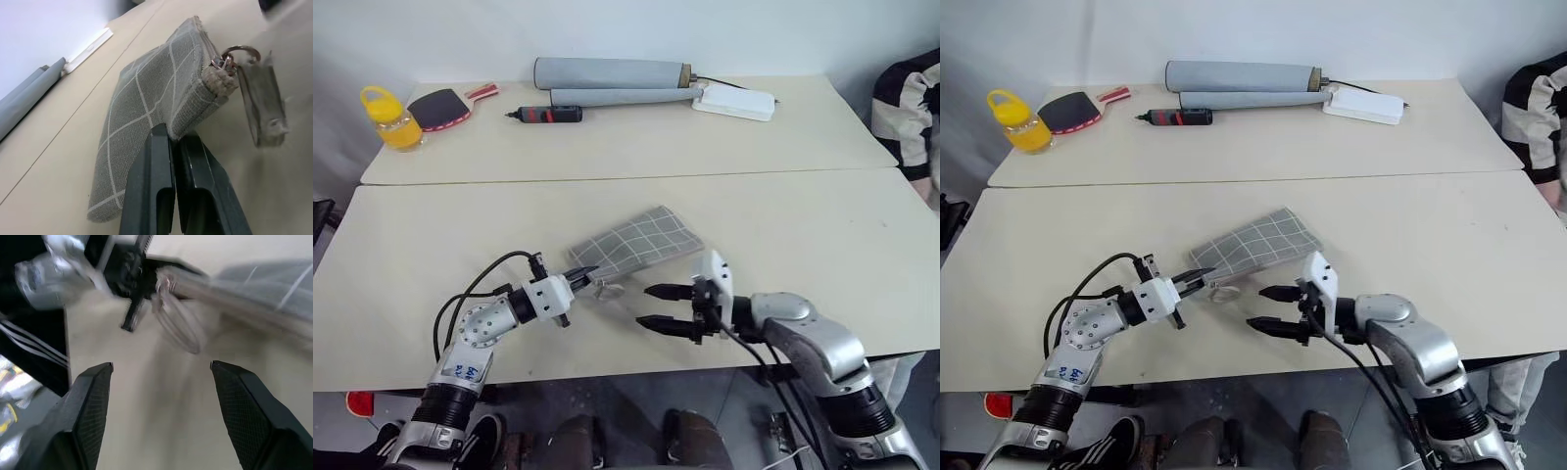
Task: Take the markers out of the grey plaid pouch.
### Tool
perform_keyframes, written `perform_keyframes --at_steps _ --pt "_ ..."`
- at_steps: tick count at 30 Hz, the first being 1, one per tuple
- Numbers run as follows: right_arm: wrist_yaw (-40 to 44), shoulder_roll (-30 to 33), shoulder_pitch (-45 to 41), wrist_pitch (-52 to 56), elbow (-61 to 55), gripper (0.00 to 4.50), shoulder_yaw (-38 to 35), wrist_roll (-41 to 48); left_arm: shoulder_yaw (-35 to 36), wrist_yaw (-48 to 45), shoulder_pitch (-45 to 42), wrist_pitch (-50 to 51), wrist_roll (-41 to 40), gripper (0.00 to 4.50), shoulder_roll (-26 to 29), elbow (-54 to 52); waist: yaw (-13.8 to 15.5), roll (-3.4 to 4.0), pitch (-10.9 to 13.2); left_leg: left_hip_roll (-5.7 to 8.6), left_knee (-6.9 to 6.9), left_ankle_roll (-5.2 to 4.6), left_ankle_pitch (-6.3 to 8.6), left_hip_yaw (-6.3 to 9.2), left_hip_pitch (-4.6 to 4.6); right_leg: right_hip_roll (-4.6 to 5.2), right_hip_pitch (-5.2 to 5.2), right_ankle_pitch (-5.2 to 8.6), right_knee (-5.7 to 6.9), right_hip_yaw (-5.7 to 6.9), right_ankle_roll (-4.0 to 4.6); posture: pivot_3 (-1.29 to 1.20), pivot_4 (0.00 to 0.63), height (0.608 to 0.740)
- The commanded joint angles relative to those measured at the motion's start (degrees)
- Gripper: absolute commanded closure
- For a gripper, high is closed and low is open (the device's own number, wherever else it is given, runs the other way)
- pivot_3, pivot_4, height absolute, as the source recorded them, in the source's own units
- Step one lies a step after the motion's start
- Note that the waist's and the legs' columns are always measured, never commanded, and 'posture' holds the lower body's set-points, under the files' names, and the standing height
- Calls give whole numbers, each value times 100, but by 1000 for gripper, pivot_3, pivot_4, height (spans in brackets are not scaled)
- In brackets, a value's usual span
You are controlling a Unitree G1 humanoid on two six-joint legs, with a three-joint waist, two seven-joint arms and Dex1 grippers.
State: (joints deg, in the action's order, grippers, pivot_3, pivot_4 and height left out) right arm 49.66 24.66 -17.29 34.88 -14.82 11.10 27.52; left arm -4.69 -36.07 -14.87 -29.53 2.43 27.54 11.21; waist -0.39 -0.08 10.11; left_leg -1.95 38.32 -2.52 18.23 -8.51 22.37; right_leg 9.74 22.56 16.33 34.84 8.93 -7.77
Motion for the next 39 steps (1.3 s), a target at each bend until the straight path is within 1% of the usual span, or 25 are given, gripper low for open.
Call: perform_keyframes --at_steps 1,3,5,6,7,9,12,16,17,21,24,27,32,34,37,39 --pt "-524 -561 -188 -574 554 1197 215 -493 -61 -10 6 98 -79 4500 -13 -403 -2 1 0 2 -1 1 -1 -1 1 0 2 0 1 0 0 0 150 740" --pt "-610 -836 -297 -824 854 1197 290 -662 -88 -10 35 146 -73 4500 -7 -484 4 1 0 4 -2 1 -1 -1 2 0 3 0 3 0 0 0 150 740" --pt "-633 -1125 -404 -880 1000 1197 234 -568 -103 -11 37 196 -70 4500 -3 -533 14 0 0 6 -1 1 -1 0 4 0 3 0 4 2 -1 0 150 740" --pt "-529 -1172 -435 -884 1010 1197 290 -544 -106 -12 34 224 -71 4500 -5 -557 12 1 0 6 -1 1 -1 1 4 0 2 0 4 4 -1 0 150 740" --pt "-412 -1176 -455 -919 1024 1361 381 -577 -107 -9 33 244 -67 4500 -7 -574 9 0 0 7 -2 1 -1 1 5 0 3 0 3 4 -1 0 150 740" --pt "-280 -1243 -488 -930 1054 1789 430 -534 -112 -8 26 272 -57 4500 -9 -600 10 1 0 6 -2 1 -1 3 4 0 3 0 3 6 -1 0 150 740" --pt "-245 -1363 -571 -866 1078 2838 348 -406 -124 3 -1 306 -34 4500 -19 -618 5 0 0 6 -2 1 -1 3 4 -1 2 0 3 7 -1 0 150 740" --pt "-112 -1202 -500 -854 1038 4280 332 -433 -124 17 6 336 -25 4500 -22 -656 2 0 0 5 -2 0 -1 3 4 -1 2 0 3 7 -1 0 150 740" --pt "-95 -1131 -470 -864 1046 4458 295 -451 -104 19 9 343 -32 4500 -8 -662 3 0 0 5 -2 1 -1 3 4 -1 2 0 3 6 -1 0 150 740" --pt "45 -591 -370 -1078 1190 4458 133 -685 20 -31 43 355 -132 4500 107 -666 13 0 0 6 -2 0 -1 3 4 0 2 0 3 6 -1 0 150 740" --pt "133 -185 -410 -1188 1393 4458 -199 -662 136 -96 73 356 -260 4500 227 -663 5 0 0 6 -2 0 -1 2 4 0 2 0 1 6 -1 0 150 740" --pt "284 440 -583 -1550 1993 4458 -673 -803 289 -160 94 336 -415 4500 385 -589 2 0 0 5 -2 0 -1 1 4 -1 2 0 -1 6 -1 0 150 740" --pt "519 1103 -797 -2130 2937 4458 -1084 -984 378 -189 94 294 -533 4500 476 -480 -2 0 0 5 -2 -1 -2 -4 3 -1 1 0 -4 6 -1 0 150 740" --pt "569 1130 -828 -2247 3041 4458 -1114 -1005 359 -232 85 293 -570 4500 473 -467 -2 0 0 4 -3 -1 -2 -4 2 -1 0 0 -4 6 -1 0 150 740" --pt "487 974 -868 -2230 2943 4458 -1137 -937 301 -249 83 284 -574 4500 434 -475 -18 0 0 3 -3 1 -3 -6 3 -2 0 0 -4 6 -1 0 150 740" --pt "579 921 -823 -2128 2780 4458 -1030 -914 274 -207 58 280 -542 4500 376 -455 -21 0 0 3 -2 1 -4 -6 3 -3 0 0 -3 6 -1 0 150 740"
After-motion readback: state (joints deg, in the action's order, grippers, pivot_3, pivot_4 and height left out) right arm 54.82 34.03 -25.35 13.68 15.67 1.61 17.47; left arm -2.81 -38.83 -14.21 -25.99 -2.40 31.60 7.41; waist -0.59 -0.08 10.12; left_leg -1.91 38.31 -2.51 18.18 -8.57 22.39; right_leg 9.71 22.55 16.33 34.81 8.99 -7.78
